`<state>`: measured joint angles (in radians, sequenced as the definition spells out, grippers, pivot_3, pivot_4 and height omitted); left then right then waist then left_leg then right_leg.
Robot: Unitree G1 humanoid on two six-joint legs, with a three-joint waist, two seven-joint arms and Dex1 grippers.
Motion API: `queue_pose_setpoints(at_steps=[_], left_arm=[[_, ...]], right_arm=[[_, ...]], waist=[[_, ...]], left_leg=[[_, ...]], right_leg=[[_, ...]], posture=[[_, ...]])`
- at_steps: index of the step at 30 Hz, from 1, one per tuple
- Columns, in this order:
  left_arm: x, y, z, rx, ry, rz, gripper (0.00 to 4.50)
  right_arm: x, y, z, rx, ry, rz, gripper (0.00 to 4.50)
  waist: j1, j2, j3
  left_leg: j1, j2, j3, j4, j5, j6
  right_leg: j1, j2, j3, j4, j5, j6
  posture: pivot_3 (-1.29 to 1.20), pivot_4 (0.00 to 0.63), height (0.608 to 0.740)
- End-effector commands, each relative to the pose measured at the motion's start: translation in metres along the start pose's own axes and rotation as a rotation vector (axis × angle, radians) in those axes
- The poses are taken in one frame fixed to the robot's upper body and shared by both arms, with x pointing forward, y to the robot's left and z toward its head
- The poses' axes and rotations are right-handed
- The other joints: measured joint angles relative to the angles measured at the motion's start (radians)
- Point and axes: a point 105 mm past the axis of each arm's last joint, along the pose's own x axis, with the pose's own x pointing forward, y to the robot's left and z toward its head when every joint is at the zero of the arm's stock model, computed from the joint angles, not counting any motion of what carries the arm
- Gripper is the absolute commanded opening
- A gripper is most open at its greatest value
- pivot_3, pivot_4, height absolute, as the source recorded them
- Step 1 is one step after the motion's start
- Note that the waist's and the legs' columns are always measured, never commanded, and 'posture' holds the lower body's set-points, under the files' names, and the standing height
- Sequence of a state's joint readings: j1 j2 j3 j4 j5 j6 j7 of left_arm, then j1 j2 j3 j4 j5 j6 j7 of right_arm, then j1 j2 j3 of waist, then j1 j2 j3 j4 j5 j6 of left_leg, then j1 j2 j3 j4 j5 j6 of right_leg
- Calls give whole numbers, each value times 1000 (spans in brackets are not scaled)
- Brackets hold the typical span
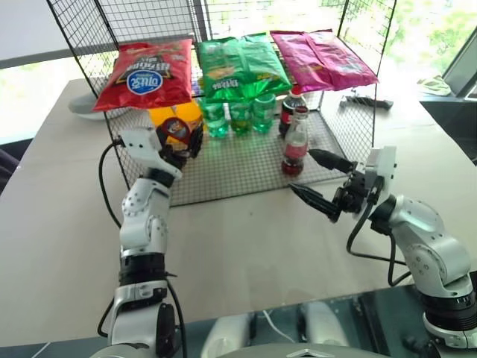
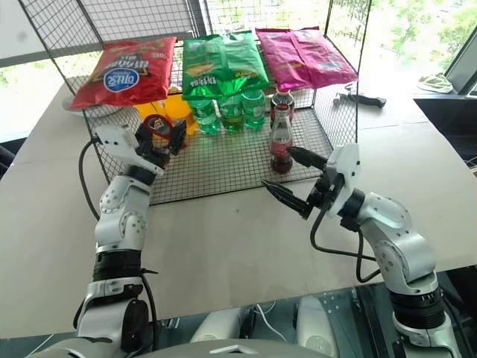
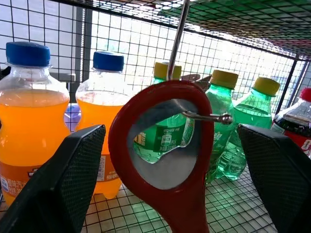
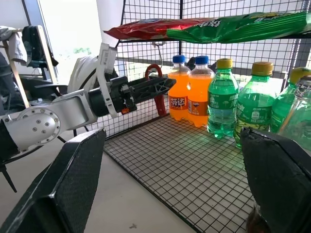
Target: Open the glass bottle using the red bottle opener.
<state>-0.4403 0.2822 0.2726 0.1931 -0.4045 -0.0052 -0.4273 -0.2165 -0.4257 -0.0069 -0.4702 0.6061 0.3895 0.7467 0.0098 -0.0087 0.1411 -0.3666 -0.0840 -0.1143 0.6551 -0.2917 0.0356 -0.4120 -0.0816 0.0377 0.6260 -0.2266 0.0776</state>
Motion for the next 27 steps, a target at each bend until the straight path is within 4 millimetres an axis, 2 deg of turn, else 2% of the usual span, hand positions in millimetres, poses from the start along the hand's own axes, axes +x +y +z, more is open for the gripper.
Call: queue_pose_setpoints(at_steps=[1,4,5,6,7,8,12,13,18,27], left_arm=[[3,1,17,18,-68,-17,4500],[1,-2,16,12,-70,-29,3775],[0,-2,16,12,-71,-30,3148],[-1,-3,17,12,-73,-31,2900],[-2,-3,17,11,-77,-30,2399],[-3,-2,19,7,-82,-26,2129],[-8,-1,22,-16,-97,-16,173],[-9,-2,23,-18,-97,-17,51],[-12,-5,23,-57,-97,-24,51],[-13,-24,24,-291,-80,-120,51]], right_arm=[[3,5,13,-33,-41,25,4422],[5,5,13,-34,-42,27,4500],[5,5,13,-35,-42,28,4500],[5,5,13,-36,-42,29,4500],[5,5,12,-38,-40,32,4500],[6,5,12,-40,-38,35,4500],[6,6,11,-39,-35,42,4500],[6,6,11,-38,-35,43,4500],[7,6,9,-36,-33,47,4500],[7,5,8,-35,-30,51,4500]], waist=[[1,0,0],[1,0,0],[1,0,0],[1,0,0],[1,0,0],[0,0,0],[1,0,0],[1,0,0],[1,0,0],[1,0,0]], left_leg=[[0,0,0,0,0,0],[0,0,0,1,0,0],[0,0,0,1,0,0],[0,0,0,1,0,0],[0,0,0,1,0,0],[0,0,0,1,0,0],[0,0,0,1,0,0],[0,0,0,1,0,0],[0,0,0,1,0,0],[0,0,0,2,0,0]], right_leg=[[0,0,0,0,0,0],[0,0,0,1,0,0],[0,0,0,1,0,0],[0,0,0,1,0,0],[0,0,0,1,0,0],[0,0,0,1,0,0],[0,0,0,1,0,0],[0,0,0,1,0,0],[0,0,0,1,0,0],[0,0,0,1,0,0]], posture=[[0,150,740],[0,150,740],[0,150,740],[0,150,740],[0,150,740],[0,150,740],[0,150,740],[0,150,740],[0,150,740],[0,150,740]])
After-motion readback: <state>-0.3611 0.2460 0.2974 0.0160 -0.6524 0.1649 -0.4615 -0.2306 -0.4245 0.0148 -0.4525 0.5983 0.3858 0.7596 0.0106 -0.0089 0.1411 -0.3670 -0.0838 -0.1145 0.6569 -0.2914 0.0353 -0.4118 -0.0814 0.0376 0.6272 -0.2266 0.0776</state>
